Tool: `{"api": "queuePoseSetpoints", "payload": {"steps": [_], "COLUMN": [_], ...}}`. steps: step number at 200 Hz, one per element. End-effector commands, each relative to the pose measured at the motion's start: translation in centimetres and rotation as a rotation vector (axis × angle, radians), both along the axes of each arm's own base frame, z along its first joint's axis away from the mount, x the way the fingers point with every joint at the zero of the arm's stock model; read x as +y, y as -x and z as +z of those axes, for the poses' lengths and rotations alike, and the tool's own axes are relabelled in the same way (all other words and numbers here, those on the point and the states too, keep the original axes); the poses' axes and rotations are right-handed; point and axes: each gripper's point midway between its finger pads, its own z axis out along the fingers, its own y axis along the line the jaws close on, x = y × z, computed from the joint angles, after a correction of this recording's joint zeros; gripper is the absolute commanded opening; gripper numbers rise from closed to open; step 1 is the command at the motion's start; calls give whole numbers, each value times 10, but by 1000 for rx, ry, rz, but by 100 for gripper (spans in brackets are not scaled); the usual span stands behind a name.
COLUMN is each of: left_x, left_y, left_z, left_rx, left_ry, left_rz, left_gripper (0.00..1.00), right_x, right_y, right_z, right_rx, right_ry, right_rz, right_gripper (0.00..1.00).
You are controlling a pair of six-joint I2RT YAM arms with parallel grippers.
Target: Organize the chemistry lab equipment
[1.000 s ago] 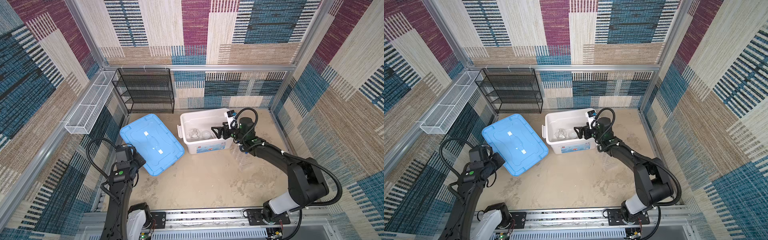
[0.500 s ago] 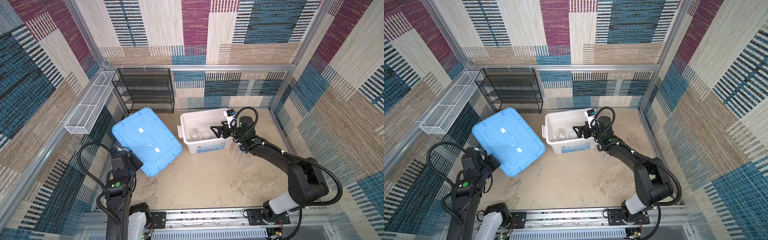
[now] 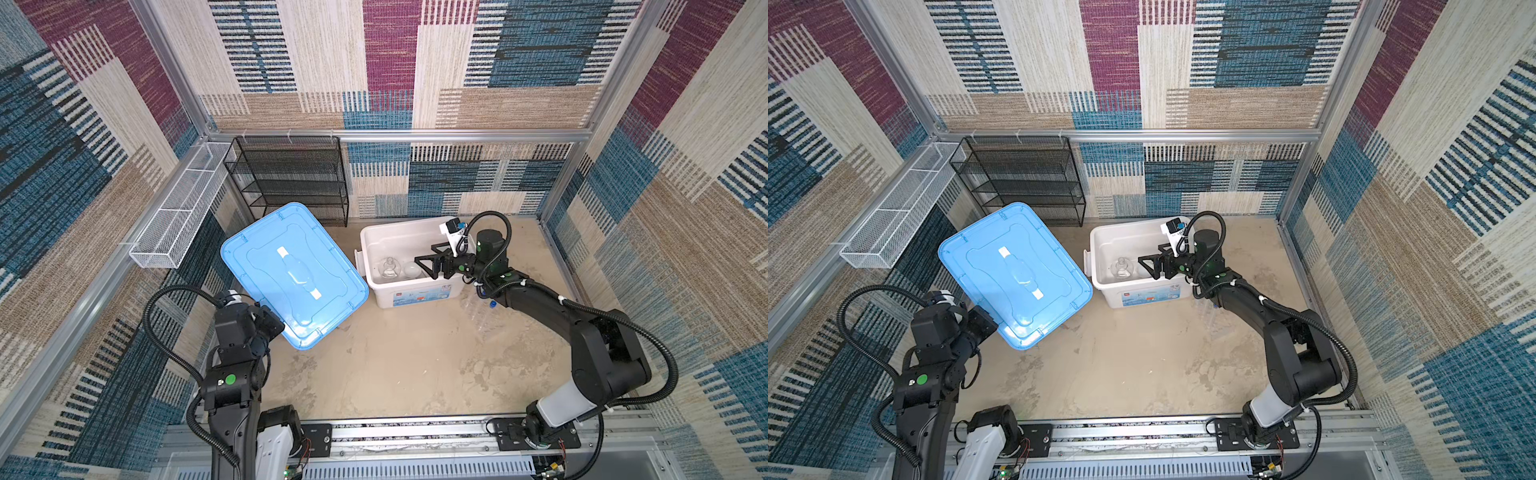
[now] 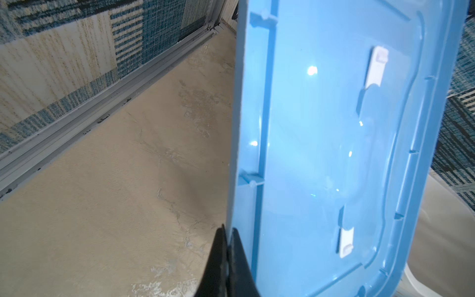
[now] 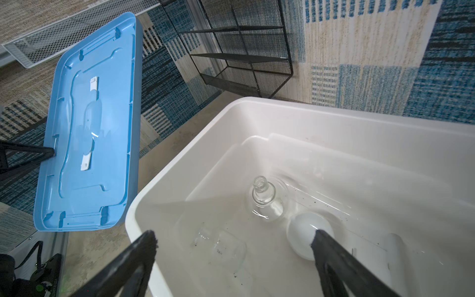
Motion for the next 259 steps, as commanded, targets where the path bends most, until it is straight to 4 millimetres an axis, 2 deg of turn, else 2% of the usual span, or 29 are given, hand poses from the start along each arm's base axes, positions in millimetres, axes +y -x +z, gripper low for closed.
{"api": "queuePoseSetpoints", "payload": {"steps": [1, 72, 136, 259], "left_x": [-4, -21, -45, -114], "left_y": [-5, -12, -27, -74], "left_z": [13, 34, 42, 50], "left_rx": [-47, -113, -140, -164], "left_ry": [-6, 30, 34, -40], "left_rz": [-29, -113, -201, -382], "left_gripper": [0, 0, 0, 0], "right_x": [8, 20, 25, 32], "right_y": [5, 19, 25, 40], "right_z": [11, 18, 24, 30], "right_rx": [-27, -18, -17, 24], "right_ry": [-33, -77, -105, -138], "right_rz": [65, 184, 237, 346], "right_gripper": [95, 91, 89, 84]}}
